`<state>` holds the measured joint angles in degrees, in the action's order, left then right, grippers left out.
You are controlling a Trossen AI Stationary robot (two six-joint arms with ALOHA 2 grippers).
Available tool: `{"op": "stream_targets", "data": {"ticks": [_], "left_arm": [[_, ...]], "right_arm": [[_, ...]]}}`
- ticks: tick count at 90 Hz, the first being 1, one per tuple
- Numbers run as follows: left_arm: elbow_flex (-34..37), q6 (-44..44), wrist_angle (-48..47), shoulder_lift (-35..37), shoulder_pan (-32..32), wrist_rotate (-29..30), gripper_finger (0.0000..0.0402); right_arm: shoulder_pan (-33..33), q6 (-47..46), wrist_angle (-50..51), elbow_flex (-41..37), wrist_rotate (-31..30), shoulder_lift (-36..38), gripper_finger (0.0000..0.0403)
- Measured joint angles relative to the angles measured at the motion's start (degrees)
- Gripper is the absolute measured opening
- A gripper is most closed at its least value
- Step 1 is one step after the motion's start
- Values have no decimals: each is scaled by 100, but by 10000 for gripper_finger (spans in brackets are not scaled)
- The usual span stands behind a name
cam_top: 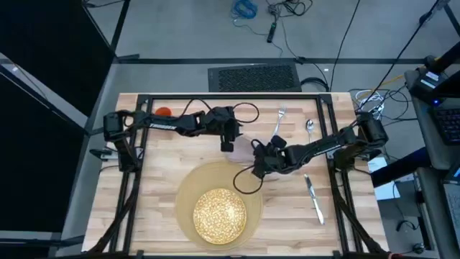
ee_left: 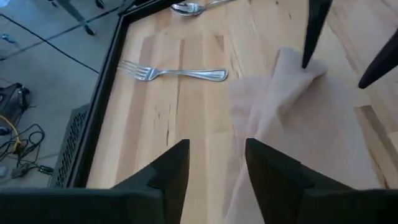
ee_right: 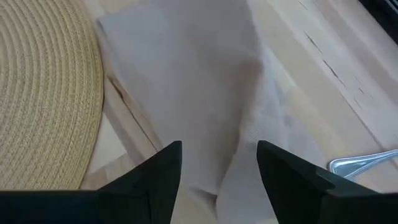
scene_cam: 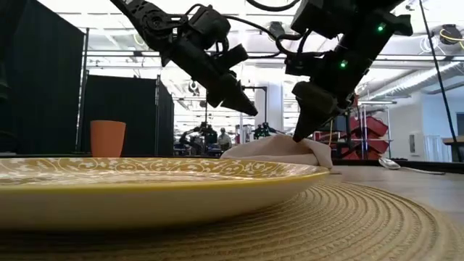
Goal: Set table place
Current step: Fold the light orange napkin on the table
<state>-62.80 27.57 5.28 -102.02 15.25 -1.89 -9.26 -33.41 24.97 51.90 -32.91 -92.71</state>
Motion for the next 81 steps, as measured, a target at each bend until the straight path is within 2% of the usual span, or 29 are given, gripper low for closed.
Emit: {"op": "stream_targets", "data": {"ticks": [12, 35, 56, 81], "left_arm": [[-2, 10, -104, -266, 50, -220, 146], [-213, 26, -232, -790, 50, -239, 146], [-256, 26, -325, -861, 50, -237, 146], [-256, 173, -911, -861, 48, -241, 146]], "right_arm": [[-2, 0, -5, 0, 7, 0, 194], [-1, -1, -8, 0, 24, 0, 194], [-2, 0, 11, 0, 24, 0, 194], [-1, 0, 24, 0, 24, 0, 194]]}}
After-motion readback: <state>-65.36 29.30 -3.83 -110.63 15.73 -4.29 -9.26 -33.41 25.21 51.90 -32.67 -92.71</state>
